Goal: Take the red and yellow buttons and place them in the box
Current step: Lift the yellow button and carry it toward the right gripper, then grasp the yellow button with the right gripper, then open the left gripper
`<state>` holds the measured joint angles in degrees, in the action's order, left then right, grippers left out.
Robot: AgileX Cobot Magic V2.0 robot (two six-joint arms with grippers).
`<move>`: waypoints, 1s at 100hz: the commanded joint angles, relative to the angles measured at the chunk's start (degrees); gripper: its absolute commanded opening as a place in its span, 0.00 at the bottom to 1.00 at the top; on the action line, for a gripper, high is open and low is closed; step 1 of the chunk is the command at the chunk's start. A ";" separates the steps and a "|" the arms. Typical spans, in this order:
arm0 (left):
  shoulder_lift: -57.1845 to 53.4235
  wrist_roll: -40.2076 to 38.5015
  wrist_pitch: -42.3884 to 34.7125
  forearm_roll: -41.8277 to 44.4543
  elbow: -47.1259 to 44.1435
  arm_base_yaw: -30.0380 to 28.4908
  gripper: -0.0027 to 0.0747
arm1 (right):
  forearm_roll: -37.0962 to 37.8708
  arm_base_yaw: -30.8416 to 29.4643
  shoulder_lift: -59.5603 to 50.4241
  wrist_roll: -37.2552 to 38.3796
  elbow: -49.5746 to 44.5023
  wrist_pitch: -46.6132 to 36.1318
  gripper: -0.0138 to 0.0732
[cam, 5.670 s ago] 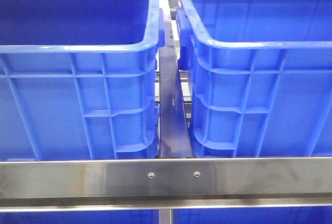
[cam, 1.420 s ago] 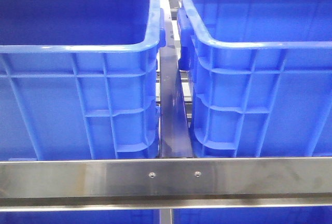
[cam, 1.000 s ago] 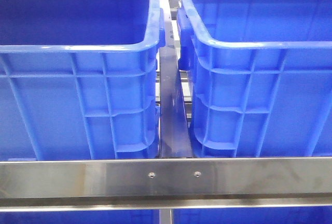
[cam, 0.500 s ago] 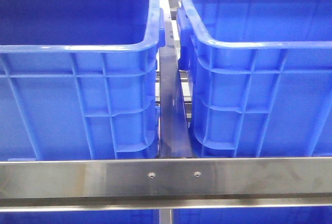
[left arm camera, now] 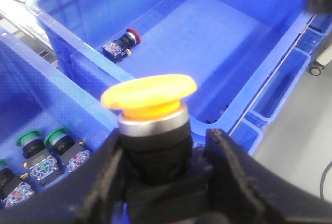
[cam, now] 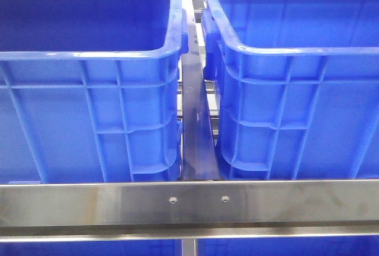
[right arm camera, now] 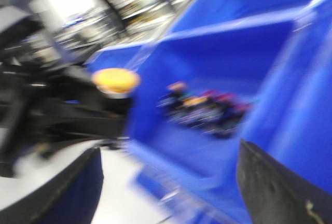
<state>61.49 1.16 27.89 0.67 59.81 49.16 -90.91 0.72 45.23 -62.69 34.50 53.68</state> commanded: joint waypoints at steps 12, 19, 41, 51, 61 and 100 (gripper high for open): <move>-0.87 0.00 -4.76 0.08 1.52 0.51 0.01 | -6.42 1.16 14.32 3.29 9.65 15.07 0.80; -0.87 0.00 -4.65 0.08 1.52 0.51 0.01 | -6.60 3.52 17.53 3.62 12.13 15.44 0.80; -0.87 0.00 -4.65 0.08 1.52 0.51 0.01 | -6.69 12.99 24.77 4.30 19.86 10.37 0.80; -0.87 0.00 -4.54 0.08 1.52 0.51 0.01 | -6.64 14.75 26.92 4.72 22.24 8.28 0.80; -0.87 0.00 -4.54 0.08 1.52 0.51 0.01 | -6.73 15.79 28.92 5.44 24.01 7.83 0.80; -0.87 0.00 -4.54 0.08 1.52 0.51 0.01 | -6.88 21.40 35.28 6.05 29.24 6.80 0.80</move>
<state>61.49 1.16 27.89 0.67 59.81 49.16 -93.47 21.41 80.97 -56.57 61.22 59.51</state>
